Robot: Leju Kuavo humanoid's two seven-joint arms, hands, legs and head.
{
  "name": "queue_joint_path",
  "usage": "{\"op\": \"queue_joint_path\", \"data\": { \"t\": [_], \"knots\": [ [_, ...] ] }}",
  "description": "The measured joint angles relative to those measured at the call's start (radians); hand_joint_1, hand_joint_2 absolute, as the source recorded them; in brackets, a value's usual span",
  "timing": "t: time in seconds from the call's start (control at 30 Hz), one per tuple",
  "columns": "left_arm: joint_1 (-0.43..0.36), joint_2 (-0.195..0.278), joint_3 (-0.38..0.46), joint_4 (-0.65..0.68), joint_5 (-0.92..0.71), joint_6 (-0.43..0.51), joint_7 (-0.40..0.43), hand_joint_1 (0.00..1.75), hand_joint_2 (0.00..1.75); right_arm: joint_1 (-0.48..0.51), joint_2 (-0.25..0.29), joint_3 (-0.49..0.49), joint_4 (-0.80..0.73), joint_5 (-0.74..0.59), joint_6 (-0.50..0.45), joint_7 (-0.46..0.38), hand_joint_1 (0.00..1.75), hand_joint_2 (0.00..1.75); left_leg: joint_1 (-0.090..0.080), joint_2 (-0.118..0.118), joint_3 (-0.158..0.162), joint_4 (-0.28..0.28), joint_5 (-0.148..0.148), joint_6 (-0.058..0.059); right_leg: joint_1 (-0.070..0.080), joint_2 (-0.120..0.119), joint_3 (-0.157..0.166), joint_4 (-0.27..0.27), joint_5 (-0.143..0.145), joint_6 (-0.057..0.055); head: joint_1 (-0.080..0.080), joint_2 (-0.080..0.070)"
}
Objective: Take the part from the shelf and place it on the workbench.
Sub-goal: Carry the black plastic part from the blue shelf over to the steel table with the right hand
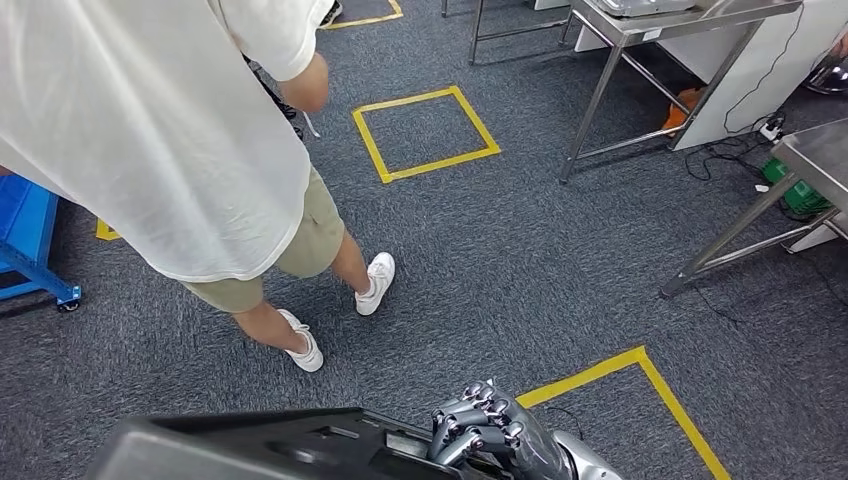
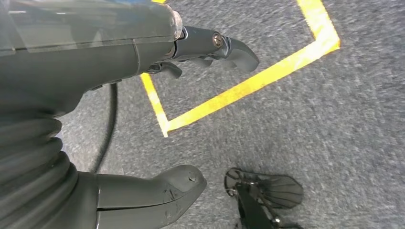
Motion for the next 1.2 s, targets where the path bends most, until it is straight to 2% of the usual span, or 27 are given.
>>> {"op": "queue_joint_path", "data": {
  "t": [0.07, 0.1, 0.13, 0.17, 0.2, 0.27, 0.33, 0.37, 0.43, 0.5, 0.53, 0.6, 0.63, 0.67, 0.7, 0.73, 0.8, 0.87, 0.9, 0.93, 0.97, 1.0, 1.07, 1.1, 1.13, 1.17, 1.2],
  "knots": [
    [0.003, 0.001, 0.004, 0.000, 0.007, 0.001, 0.004, 0.00, 1.75, -0.007, 0.004, -0.001, 0.003, 0.000, 0.006, 0.002, 1.75, 1.75, -0.003, 0.023, -0.002, -0.002, 0.001, 0.008, -0.001, -0.052, -0.056, 0.123, -0.069, 0.008, 0.000, 0.000],
    [0.006, 0.002, 0.009, 0.000, 0.012, 0.001, 0.007, 0.00, 1.75, -0.014, 0.009, -0.001, 0.007, 0.001, 0.009, 0.007, 1.75, 1.75, -0.005, 0.037, -0.003, -0.001, 0.000, 0.009, -0.003, -0.061, -0.089, 0.191, -0.098, 0.011, 0.000, 0.000],
    [0.008, 0.004, 0.015, 0.000, 0.016, 0.000, 0.011, 0.00, 1.75, -0.022, 0.016, -0.001, 0.013, 0.003, 0.011, 0.012, 1.75, 1.75, -0.006, 0.051, -0.003, -0.001, -0.001, 0.010, -0.004, -0.065, -0.110, 0.237, -0.110, 0.013, 0.000, 0.000],
    [0.008, 0.006, 0.020, 0.000, 0.019, -0.001, 0.014, 0.00, 1.75, -0.029, 0.024, -0.001, 0.019, 0.004, 0.011, 0.017, 1.75, 1.75, -0.007, 0.064, -0.003, -0.001, -0.001, 0.010, -0.005, -0.068, -0.113, 0.245, -0.103, 0.013, 0.000, 0.000],
    [0.007, 0.008, 0.023, 0.000, 0.020, -0.003, 0.015, 0.00, 1.75, -0.034, 0.031, -0.001, 0.024, 0.005, 0.010, 0.021, 1.75, 1.75, -0.007, 0.074, -0.001, -0.001, -0.002, 0.009, -0.005, -0.071, -0.093, 0.210, -0.077, 0.011, 0.000, 0.000],
    [0.004, 0.010, 0.026, 0.000, 0.021, -0.004, 0.016, 0.00, 1.75, -0.041, 0.039, -0.001, 0.030, 0.006, 0.009, 0.022, 1.75, 1.75, -0.009, 0.091, 0.005, -0.001, -0.006, 0.005, 0.001, -0.099, -0.012, 0.062, -0.013, 0.001, 0.000, 0.000],
    [0.003, 0.010, 0.029, 0.000, 0.020, -0.005, 0.016, 0.00, 1.75, -0.045, 0.046, -0.001, 0.032, 0.007, 0.009, 0.022, 1.75, 1.75, -0.012, 0.105, 0.010, 0.000, -0.011, -0.002, 0.011, -0.125, 0.041, -0.041, 0.016, -0.012, 0.000, 0.000],
    [0.003, 0.010, 0.030, 0.000, 0.020, -0.005, 0.016, 0.00, 1.75, -0.047, 0.049, -0.001, 0.033, 0.007, 0.009, 0.022, 1.75, 1.75, -0.013, 0.113, 0.011, 0.000, -0.012, -0.006, 0.016, -0.128, 0.045, -0.053, 0.014, -0.016, 0.000, 0.000],
    [0.001, 0.011, 0.031, 0.000, 0.016, -0.005, 0.016, 0.00, 1.75, -0.048, 0.052, -0.001, 0.033, 0.010, 0.011, 0.020, 1.75, 1.75, -0.013, 0.126, 0.014, 0.000, -0.016, -0.016, 0.013, -0.107, 0.044, -0.058, 0.019, -0.024, 0.000, 0.000],
    [-0.003, 0.011, 0.030, 0.000, 0.007, -0.007, 0.013, 0.00, 1.75, -0.050, 0.055, 0.000, 0.033, 0.018, 0.015, 0.020, 1.75, 1.75, -0.011, 0.101, 0.004, 0.032, -0.043, -0.024, 0.006, -0.090, 0.049, -0.070, 0.027, -0.035, 0.000, 0.000],
    [-0.003, 0.012, 0.030, 0.000, 0.001, -0.006, 0.012, 0.00, 1.75, -0.052, 0.057, 0.001, 0.033, 0.023, 0.016, 0.023, 1.75, 1.75, -0.009, 0.076, -0.017, 0.079, -0.072, -0.027, 0.002, -0.081, 0.051, -0.075, 0.030, -0.039, 0.000, 0.000],
    [0.000, 0.014, 0.030, 0.000, -0.008, -0.004, 0.010, 0.00, 1.75, -0.055, 0.059, 0.003, 0.033, 0.032, 0.015, 0.029, 1.75, 1.75, -0.006, 0.036, -0.083, 0.222, -0.137, -0.033, 0.002, -0.061, 0.049, -0.074, 0.032, -0.043, -0.001, 0.000],
    [0.001, 0.014, 0.030, 0.000, -0.010, -0.003, 0.010, 0.00, 1.75, -0.055, 0.059, 0.003, 0.033, 0.034, 0.014, 0.032, 1.75, 1.75, -0.005, 0.030, -0.113, 0.280, -0.153, -0.036, 0.002, -0.049, 0.048, -0.071, 0.031, -0.043, -0.001, 0.000],
    [0.002, 0.015, 0.030, 0.000, -0.012, -0.002, 0.010, 0.00, 1.75, -0.055, 0.059, 0.004, 0.034, 0.036, 0.013, 0.033, 1.75, 1.75, -0.004, 0.028, -0.129, 0.304, -0.149, -0.038, 0.001, -0.037, 0.048, -0.068, 0.030, -0.042, -0.001, 0.000],
    [0.002, 0.015, 0.030, 0.000, -0.012, -0.002, 0.009, 0.00, 1.75, -0.055, 0.059, 0.004, 0.034, 0.038, 0.013, 0.034, 1.75, 1.75, -0.003, 0.027, -0.126, 0.287, -0.125, -0.039, 0.000, -0.025, 0.047, -0.063, 0.028, -0.041, -0.001, 0.000],
    [0.002, 0.015, 0.030, 0.000, -0.012, -0.002, 0.009, 0.00, 1.75, -0.055, 0.059, 0.004, 0.034, 0.038, 0.013, 0.035, 1.75, 1.75, 0.000, 0.022, -0.104, 0.231, -0.085, -0.040, -0.001, -0.013, 0.048, -0.058, 0.025, -0.038, -0.001, 0.000],
    [0.002, 0.016, 0.030, 0.000, -0.012, -0.002, 0.008, 0.00, 1.75, -0.056, 0.059, 0.004, 0.035, 0.039, 0.013, 0.035, 1.75, 1.75, 0.007, -0.019, -0.043, 0.090, -0.021, -0.043, -0.003, 0.011, 0.048, -0.050, 0.019, -0.029, 0.000, 0.000],
    [0.002, 0.015, 0.030, 0.000, -0.014, -0.002, 0.005, 0.00, 1.75, -0.056, 0.059, 0.004, 0.035, 0.044, 0.013, 0.036, 1.75, 1.75, 0.010, -0.055, -0.013, 0.021, -0.005, -0.037, -0.004, 0.033, 0.042, -0.049, 0.021, -0.016, -0.001, 0.000],
    [0.001, 0.015, 0.030, 0.000, -0.015, -0.002, 0.002, 0.00, 1.75, -0.055, 0.059, 0.004, 0.035, 0.050, 0.011, 0.038, 1.75, 1.75, 0.008, -0.056, -0.011, 0.015, -0.005, -0.031, -0.005, 0.044, 0.038, -0.051, 0.024, -0.009, 0.000, 0.000],
    [0.000, 0.015, 0.030, 0.000, -0.017, -0.002, -0.001, 0.00, 1.75, -0.054, 0.059, 0.004, 0.036, 0.058, 0.008, 0.041, 1.75, 1.75, 0.008, -0.045, -0.011, 0.015, -0.002, -0.023, -0.006, 0.052, 0.035, -0.053, 0.027, -0.003, -0.001, 0.000],
    [-0.002, 0.014, 0.029, 0.000, -0.020, -0.002, -0.004, 0.00, 1.75, -0.053, 0.058, 0.004, 0.037, 0.067, 0.005, 0.043, 1.75, 1.75, 0.008, -0.033, -0.011, 0.012, 0.000, -0.015, -0.007, 0.043, 0.031, -0.048, 0.024, 0.002, 0.000, 0.000],
    [-0.003, 0.013, 0.029, 0.000, -0.021, -0.001, -0.007, 0.00, 1.75, -0.053, 0.058, 0.004, 0.040, 0.074, 0.000, 0.044, 1.75, 1.75, 0.008, -0.021, -0.012, 0.010, 0.003, -0.008, -0.006, 0.020, 0.021, -0.029, 0.011, 0.006, 0.000, 0.000],
    [-0.001, 0.011, 0.029, 0.000, -0.023, 0.001, -0.009, 0.00, 1.75, -0.055, 0.056, 0.005, 0.046, 0.080, -0.011, 0.041, 1.75, 1.75, 0.006, 0.006, -0.013, 0.007, 0.004, 0.003, -0.005, -0.041, -0.025, 0.071, -0.049, 0.014, 0.000, 0.000],
    [0.002, 0.010, 0.029, 0.000, -0.023, 0.003, -0.009, 0.00, 1.75, -0.056, 0.055, 0.005, 0.048, 0.080, -0.017, 0.038, 1.75, 1.75, 0.004, 0.021, -0.014, 0.008, 0.004, 0.005, -0.005, -0.058, -0.059, 0.142, -0.083, 0.017, 0.000, 0.000],
    [0.004, 0.010, 0.029, 0.000, -0.023, 0.004, -0.009, 0.00, 1.75, -0.056, 0.054, 0.005, 0.050, 0.079, -0.023, 0.036, 1.75, 1.75, 0.002, 0.035, -0.015, 0.008, 0.003, 0.006, -0.006, -0.064, -0.088, 0.203, -0.107, 0.019, 0.000, 0.000],
    [0.005, 0.009, 0.029, 0.000, -0.023, 0.007, -0.008, 0.00, 1.75, -0.055, 0.053, 0.005, 0.051, 0.076, -0.029, 0.034, 1.75, 1.75, 0.001, 0.049, -0.015, 0.008, 0.003, 0.007, -0.006, -0.066, -0.104, 0.236, -0.113, 0.019, 0.000, 0.000],
    [0.005, 0.009, 0.029, 0.000, -0.023, 0.009, -0.007, 0.00, 1.75, -0.053, 0.052, 0.005, 0.051, 0.072, -0.034, 0.032, 1.75, 1.75, 0.000, 0.061, -0.015, 0.008, 0.002, 0.007, -0.005, -0.068, -0.100, 0.230, -0.099, 0.017, 0.000, 0.000]
  ]
}}
